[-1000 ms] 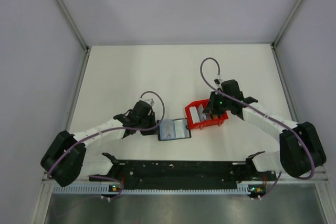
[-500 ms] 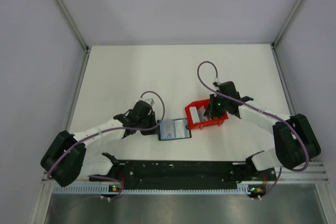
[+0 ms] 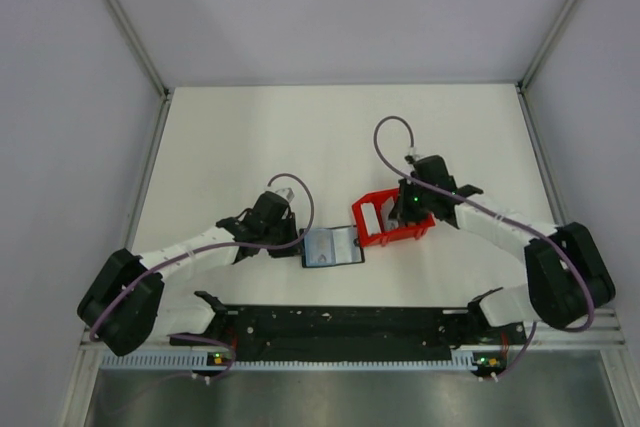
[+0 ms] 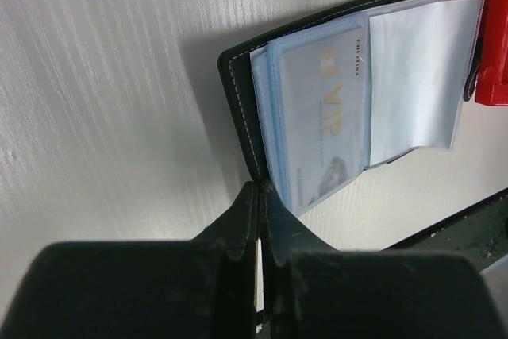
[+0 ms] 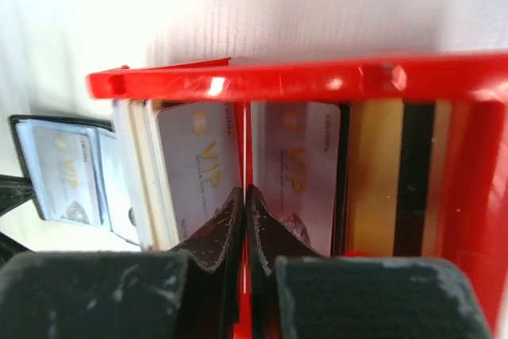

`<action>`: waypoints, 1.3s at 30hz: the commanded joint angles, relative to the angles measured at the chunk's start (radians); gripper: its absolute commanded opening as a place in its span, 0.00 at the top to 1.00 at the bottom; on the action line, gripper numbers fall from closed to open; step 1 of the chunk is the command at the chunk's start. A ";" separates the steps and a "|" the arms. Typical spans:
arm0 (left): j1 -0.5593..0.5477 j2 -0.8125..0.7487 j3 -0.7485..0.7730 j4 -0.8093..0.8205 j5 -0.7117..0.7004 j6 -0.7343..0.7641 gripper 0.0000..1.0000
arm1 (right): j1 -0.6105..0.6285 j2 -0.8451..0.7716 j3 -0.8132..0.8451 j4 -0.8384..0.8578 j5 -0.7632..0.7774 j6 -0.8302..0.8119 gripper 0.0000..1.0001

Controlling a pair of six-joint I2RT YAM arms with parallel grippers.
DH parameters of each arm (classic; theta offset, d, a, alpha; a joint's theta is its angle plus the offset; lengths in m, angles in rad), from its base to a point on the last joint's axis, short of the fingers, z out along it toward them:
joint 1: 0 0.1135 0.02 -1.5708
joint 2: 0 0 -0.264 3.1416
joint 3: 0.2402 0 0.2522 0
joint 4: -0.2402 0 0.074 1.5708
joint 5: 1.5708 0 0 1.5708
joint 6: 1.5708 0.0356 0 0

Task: Put the credit cards into the card holder
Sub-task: Pick up the credit card from the storage box, then turn over the card slot in the card holder.

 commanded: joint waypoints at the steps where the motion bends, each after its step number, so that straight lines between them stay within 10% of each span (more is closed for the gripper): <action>1: -0.003 -0.009 0.019 0.032 0.004 0.000 1.00 | 0.007 -0.201 0.045 -0.030 0.106 -0.023 1.00; 12: -0.005 -0.049 0.031 -0.005 0.007 -0.003 1.00 | 0.111 -0.307 -0.007 0.035 0.003 0.147 1.00; 26: -0.005 -0.129 0.024 -0.013 0.044 -0.034 1.00 | 0.560 -0.074 0.042 0.229 0.340 0.458 1.00; 39: -0.003 -0.163 0.011 -0.013 0.038 -0.048 1.00 | 0.679 0.123 0.223 0.239 0.471 0.446 1.00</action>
